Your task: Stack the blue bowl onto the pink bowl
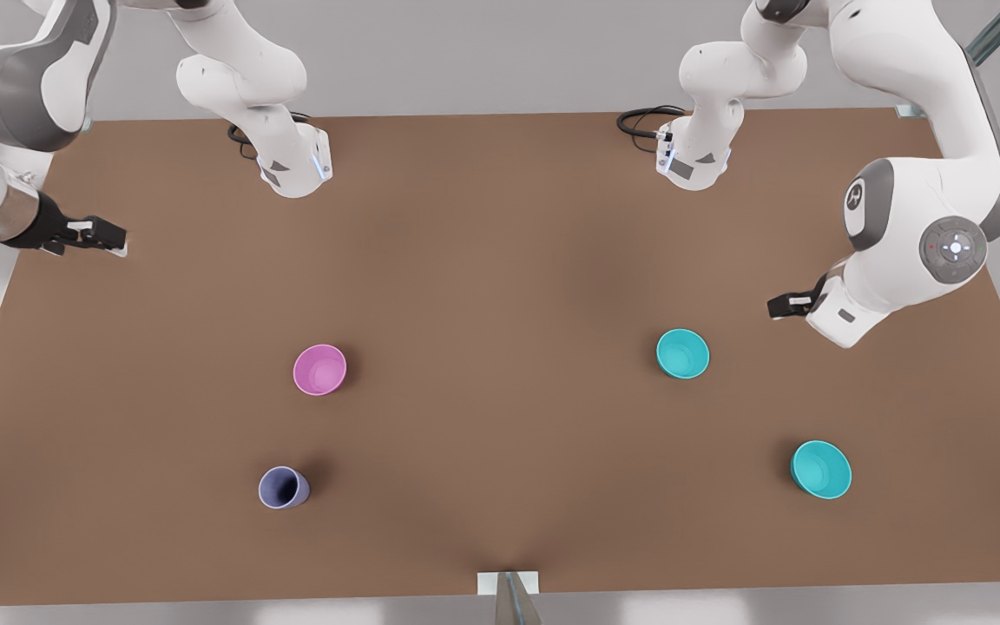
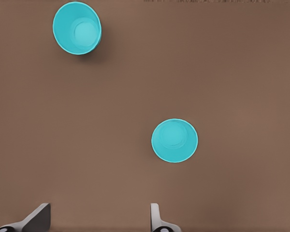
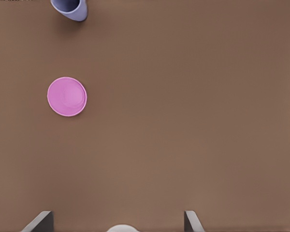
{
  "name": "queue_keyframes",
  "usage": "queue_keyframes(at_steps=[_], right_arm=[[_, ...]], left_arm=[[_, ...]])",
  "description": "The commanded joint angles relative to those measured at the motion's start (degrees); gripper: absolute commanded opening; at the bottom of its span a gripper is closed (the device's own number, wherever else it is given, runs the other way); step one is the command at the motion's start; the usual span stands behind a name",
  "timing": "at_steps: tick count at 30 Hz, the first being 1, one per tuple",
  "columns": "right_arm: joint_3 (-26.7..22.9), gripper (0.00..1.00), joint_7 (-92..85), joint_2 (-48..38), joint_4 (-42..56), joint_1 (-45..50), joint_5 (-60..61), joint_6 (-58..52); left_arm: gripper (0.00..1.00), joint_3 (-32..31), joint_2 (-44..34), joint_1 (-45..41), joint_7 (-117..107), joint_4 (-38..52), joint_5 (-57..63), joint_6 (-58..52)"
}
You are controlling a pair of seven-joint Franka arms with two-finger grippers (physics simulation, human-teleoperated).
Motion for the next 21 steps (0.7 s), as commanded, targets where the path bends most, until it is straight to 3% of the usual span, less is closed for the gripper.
queue_keyframes(at_steps=[1,5,7,10,14,17,21], right_arm=[[-0.13,1.0,-0.94,0.01,0.02,0.94,-0.01,0.3],[0.14,1.0,0.28,5.89,0.03,2.95,0.35,-0.67],[0.22,1.0,10.39,11.34,-3.49,5.07,5.52,2.41],[0.14,1.0,11.89,11.26,-16.4,5.07,9.3,17.16],[0.14,1.0,13.91,8.1,-36.53,7.18,10.01,46.79],[0.22,1.0,15.75,10.99,-37.95,8.5,10.36,52.07],[0.31,1.0,15.93,19.17,-32.32,9.38,13.97,53.82]], left_arm=[[1.0,-0.06,-0.08,0.0,-1.22,0.04,0.06,0.12],[1.0,0.03,-0.08,0.0,-1.22,0.04,0.06,0.48],[1.0,0.03,0.0,0.0,-1.22,-0.04,0.06,0.47],[1.0,0.03,-0.08,0.0,-0.17,0.04,0.06,0.48],[1.0,0.03,-0.08,0.0,-0.17,0.04,0.06,0.48],[1.0,0.03,-0.08,0.0,-0.17,0.04,0.06,0.48],[1.0,0.03,-0.17,0.0,-0.17,0.04,0.06,0.39]])
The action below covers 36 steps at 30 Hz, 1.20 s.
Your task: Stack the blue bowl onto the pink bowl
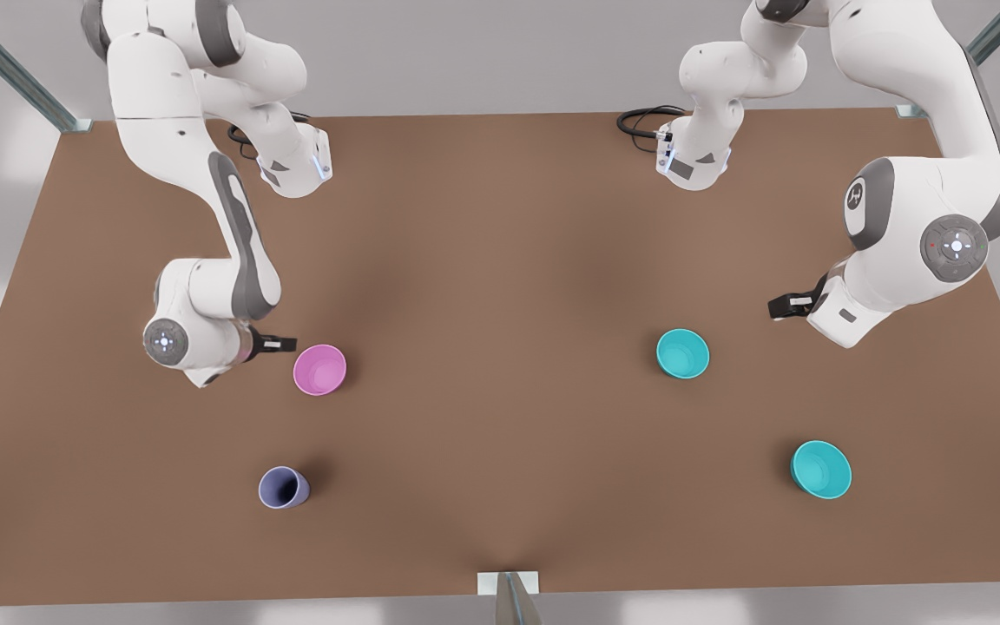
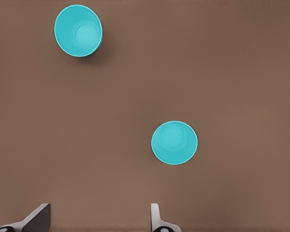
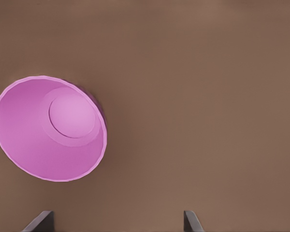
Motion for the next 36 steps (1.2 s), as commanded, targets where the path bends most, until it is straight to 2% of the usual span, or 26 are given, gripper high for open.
queue_keyframes(at_steps=[1,4,14,15,17,18,19,26,29,31,33,34,36], right_arm=[[-0.01,1.0,7.49,1.9,0.73,0.13,1.84,11.48],[0.08,1.0,6.79,4.89,0.2,1.18,5.79,15.96],[1.22,0.98,6.26,8.93,-1.55,1.44,6.15,18.6],[1.22,0.91,6.26,8.93,-1.55,1.44,6.15,18.6],[1.22,0.43,4.85,8.84,-1.47,1.27,6.23,18.6],[1.22,0.26,4.85,8.84,-1.47,1.27,6.23,18.6],[1.22,0.21,4.94,8.84,-1.38,1.27,6.67,18.43],[1.66,0.21,4.76,7.61,-0.32,1.36,9.66,17.02],[3.15,0.21,5.73,3.66,3.89,3.02,17.74,9.64],[3.15,0.21,13.44,4.53,9.24,5.83,18.89,7.62],[3.15,0.21,28.9,8.22,16.53,10.75,18.98,6.74],[4.12,0.21,44.55,12.35,23.66,12.87,18.89,5.86],[6.4,0.21,61.97,19.83,35.79,15.16,18.98,3.49]], left_arm=[[1.0,-0.01,-0.08,0.0,0.08,-0.02,0.04,-0.06],[1.0,-0.01,0.01,0.0,0.08,-0.02,0.04,-0.06],[1.0,-0.01,0.01,0.0,0.08,-0.02,0.04,0.03],[1.0,-0.01,0.01,0.0,-0.01,-0.02,0.04,0.03],[1.0,-0.01,0.01,0.0,0.0,-0.02,0.04,0.03],[1.0,-0.01,0.01,0.0,-0.01,-0.02,0.04,0.03],[1.0,-0.01,0.01,0.0,0.0,-0.02,0.04,0.03],[1.0,-0.01,0.01,0.09,0.08,-0.28,-0.05,-0.06],[1.0,-0.01,0.01,0.09,-0.01,-0.28,-0.05,-0.06],[1.0,-0.01,0.01,0.09,0.0,-0.37,-0.05,-0.06],[1.0,-0.01,0.01,0.27,0.08,-0.37,-0.05,-0.06],[1.0,-0.01,0.01,0.27,0.0,-0.37,-0.05,-0.06],[1.0,-0.01,0.01,0.35,-0.01,-0.46,-0.05,-0.06]])
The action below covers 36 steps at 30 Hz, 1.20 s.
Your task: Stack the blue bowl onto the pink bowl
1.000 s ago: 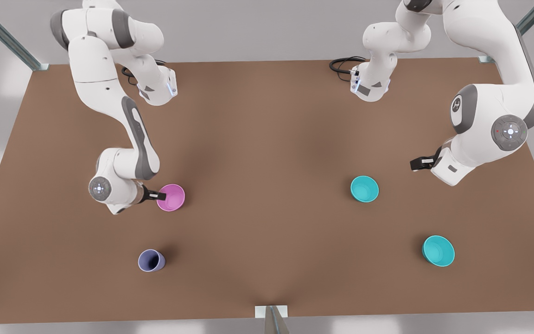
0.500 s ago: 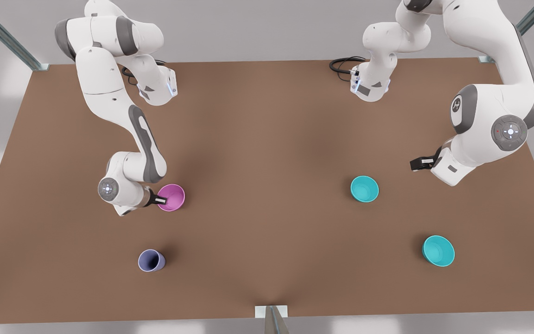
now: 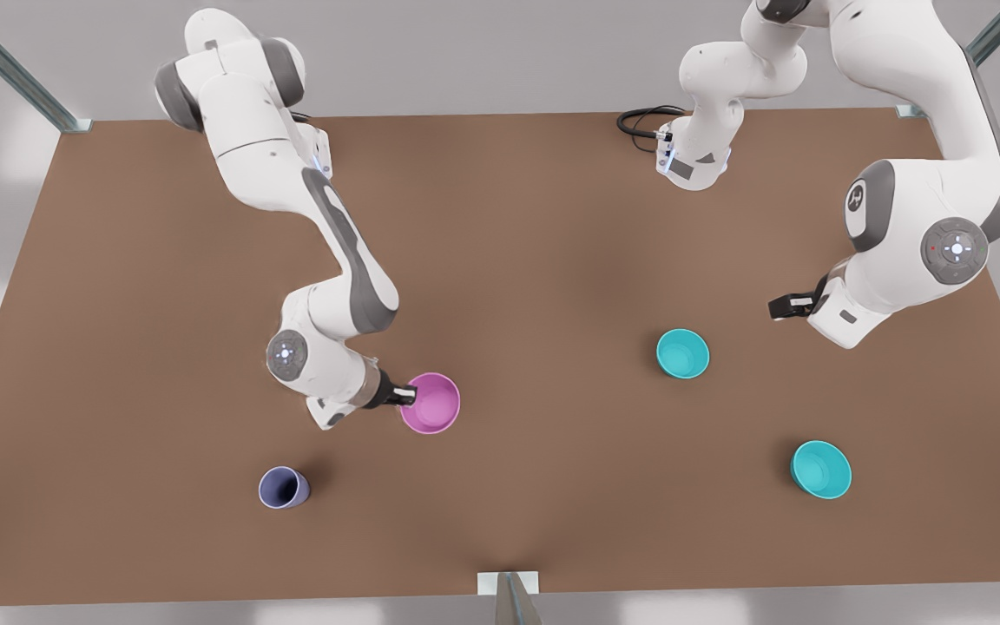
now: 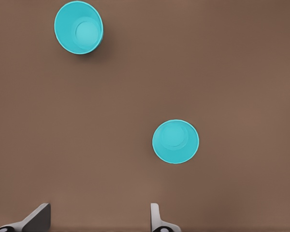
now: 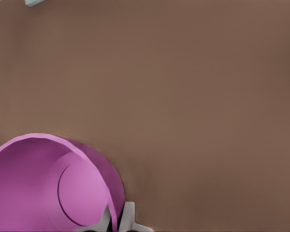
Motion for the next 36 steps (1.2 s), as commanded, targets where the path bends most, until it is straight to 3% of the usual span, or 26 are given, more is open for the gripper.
queue_keyframes(at_steps=[1,6,13,14,16,20,23,25,26,29,31,33,34,35,36], right_arm=[[1.69,0.21,52.84,4.53,7.25,1.12,0.31,-4.81],[1.25,0.21,71.4,16.13,20.27,8.77,-8.92,-4.28],[1.34,0.21,73.42,20.18,23.08,9.03,-8.75,-2.87],[1.43,0.26,73.6,20.18,23.08,9.03,-8.49,-2.7],[1.43,1.0,73.6,20.18,23.08,8.95,-8.4,-2.61],[0.81,1.0,73.6,19.39,23.08,8.95,-8.66,-3.05],[0.11,1.0,69.04,12.8,22.55,3.15,-8.49,-11.13],[-0.15,1.0,40.49,9.28,21.15,-3.44,-8.92,-24.83],[-1.82,1.0,23.53,8.23,20.27,-6.78,-15.85,-36.52],[-3.49,1.0,-7.52,1.99,18.07,-17.86,-26.41,-51.65],[-3.93,1.0,-13.84,-16.01,8.06,-18.47,-29.13,-52.45],[-3.76,1.0,-30.99,-27.1,4.01,-18.56,-35.73,-48.67],[-3.76,1.0,-30.64,-32.46,-0.03,-18.65,-35.73,-45.77],[-3.67,1.0,-30.47,-37.65,-5.65,-18.65,-35.55,-42.52],[-3.67,1.0,-30.38,-39.67,-8.3,-18.65,-35.29,-40.84]], left_arm=[[1.0,-0.01,-0.06,0.0,-0.04,0.01,0.04,-0.22],[1.0,-0.19,0.99,-0.18,-0.13,-2.1,-2.51,0.05],[1.0,-1.15,14.61,-0.97,1.1,-2.1,-12.62,11.64],[1.0,-1.06,15.05,-1.06,1.1,-4.46,-17.35,16.29],[1.0,-1.06,14.61,-0.71,12.76,-15.71,-18.6,25.96],[1.0,-0.8,16.81,-0.62,28.17,-20.64,-16.57,30.28],[1.0,-0.8,18.04,-0.35,28.26,-21.78,-16.57,31.25],[1.0,-0.8,18.39,-0.26,28.26,-21.7,-16.57,33.18],[1.0,-0.8,18.39,-0.18,28.26,-21.7,-16.66,35.29],[1.0,-0.8,19.01,0.53,28.17,-21.61,-16.84,37.58],[1.0,-0.8,19.71,0.7,28.26,-21.7,-16.84,37.66],[1.0,-0.8,21.03,1.05,28.26,-21.79,-16.84,37.58],[1.0,-0.8,21.56,1.14,28.26,-21.79,-16.84,37.31],[0.91,-0.8,21.82,1.23,28.26,-21.96,-16.84,37.31],[0.66,-0.8,21.73,1.23,28.17,-21.96,-16.84,37.14]])
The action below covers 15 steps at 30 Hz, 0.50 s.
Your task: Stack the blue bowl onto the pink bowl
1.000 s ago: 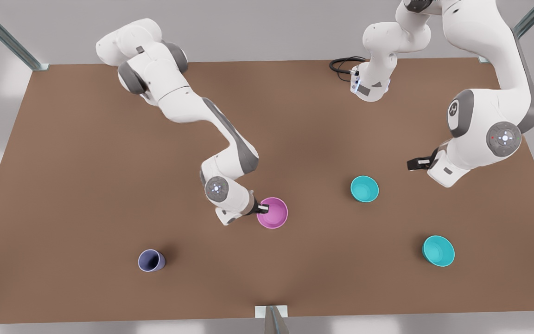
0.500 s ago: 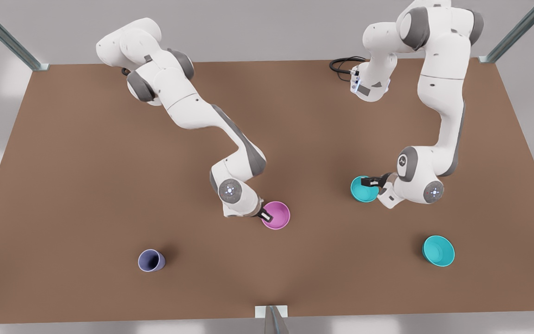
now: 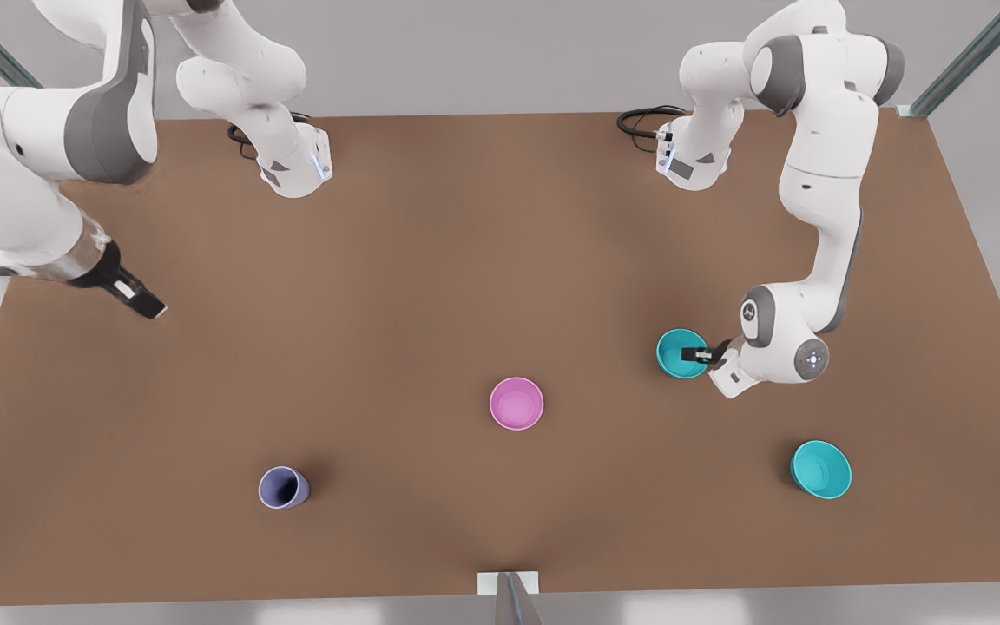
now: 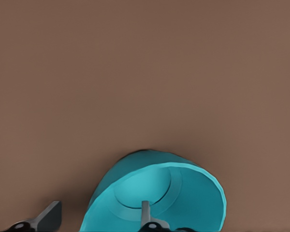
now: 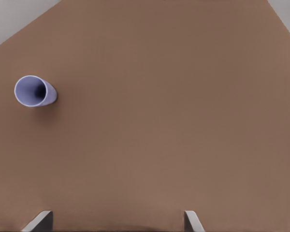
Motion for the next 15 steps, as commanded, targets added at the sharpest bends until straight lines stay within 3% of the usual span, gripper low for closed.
queue_keyframes(at_steps=[1,2,10,15], right_arm=[[0.01,1.0,-49.39,-3.06,-2.8,0.51,-2.77,-0.28],[0.01,1.0,-49.39,-2.97,-2.8,0.51,-2.68,-0.28],[-0.08,1.0,-49.39,-2.53,-2.8,0.33,-2.33,-0.55],[-0.35,1.0,-49.39,1.6,-0.16,0.07,-0.66,-1.6]], left_arm=[[0.38,-0.01,0.07,0.21,8.95,0.07,0.04,0.39],[0.21,-0.01,-0.28,0.48,8.86,0.07,-0.05,-0.14],[0.21,-0.09,-2.65,-0.31,6.14,0.34,-0.14,-1.64],[0.21,-2.73,-7.4,-10.77,-25.14,4.99,-1.28,-3.66]])
